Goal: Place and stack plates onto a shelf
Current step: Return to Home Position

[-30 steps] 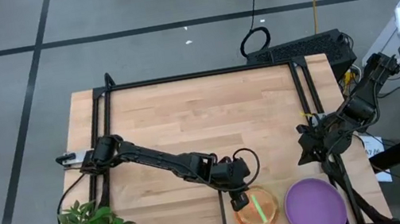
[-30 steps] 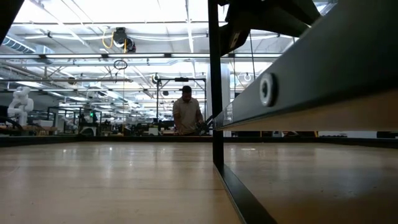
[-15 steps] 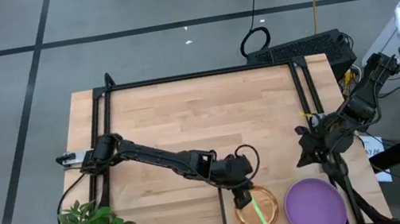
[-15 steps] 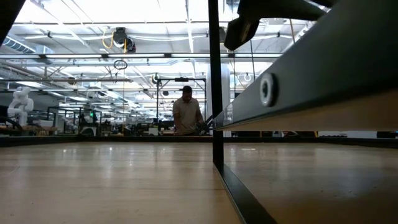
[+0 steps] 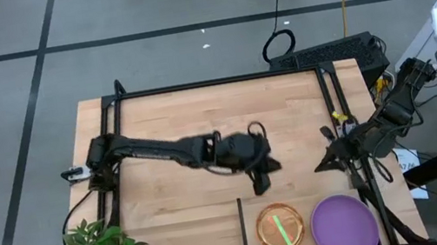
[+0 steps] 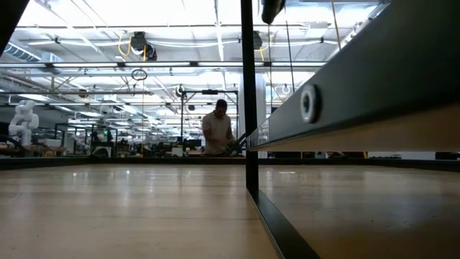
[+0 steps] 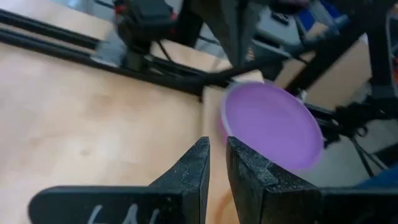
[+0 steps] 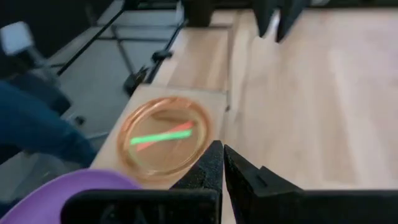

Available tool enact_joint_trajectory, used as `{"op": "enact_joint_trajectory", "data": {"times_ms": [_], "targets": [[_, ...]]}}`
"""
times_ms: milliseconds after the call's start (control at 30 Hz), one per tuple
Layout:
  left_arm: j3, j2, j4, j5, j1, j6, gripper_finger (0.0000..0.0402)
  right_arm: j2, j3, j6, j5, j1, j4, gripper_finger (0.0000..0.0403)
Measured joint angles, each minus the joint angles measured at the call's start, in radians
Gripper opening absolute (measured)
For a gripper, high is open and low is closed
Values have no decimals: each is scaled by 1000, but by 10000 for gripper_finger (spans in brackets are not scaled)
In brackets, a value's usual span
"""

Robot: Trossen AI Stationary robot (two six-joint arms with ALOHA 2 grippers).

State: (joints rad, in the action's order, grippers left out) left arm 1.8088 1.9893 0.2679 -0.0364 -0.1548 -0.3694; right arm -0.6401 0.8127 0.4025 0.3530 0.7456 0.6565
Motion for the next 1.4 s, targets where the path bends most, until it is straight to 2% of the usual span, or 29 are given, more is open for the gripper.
{"op": "enact_joint_trajectory", "data": {"times_ms": [100,233,300,400,500,667,800,900,1067,1300,1400], "targets": [[-1,-48,38,-1,43,30,58,28,0,-31,71,0,-2,0],[1,-118,78,-20,103,159,49,70,0,-44,136,-8,-2,0],[2,-142,73,-73,137,228,35,92,0,-44,182,-22,-2,0],[1,-158,77,-227,190,283,9,114,0,-52,275,-53,-2,0],[0,-173,164,-338,232,298,5,130,0,-61,312,-92,-24,0],[-50,-203,206,-369,271,380,3,152,-32,-155,329,-136,-86,0],[-196,-247,111,-360,290,339,2,189,-116,-216,325,-165,-178,0],[-324,-289,21,-328,290,302,2,236,-212,-262,276,-175,-295,0],[-520,-391,-102,-220,281,296,1,324,-408,-322,196,-191,-513,0],[-843,-582,-316,-163,276,236,1,380,-654,-376,140,-225,-794,0],[-934,-663,-331,-137,280,259,1,383,-733,-389,139,-242,-901,0]]}}
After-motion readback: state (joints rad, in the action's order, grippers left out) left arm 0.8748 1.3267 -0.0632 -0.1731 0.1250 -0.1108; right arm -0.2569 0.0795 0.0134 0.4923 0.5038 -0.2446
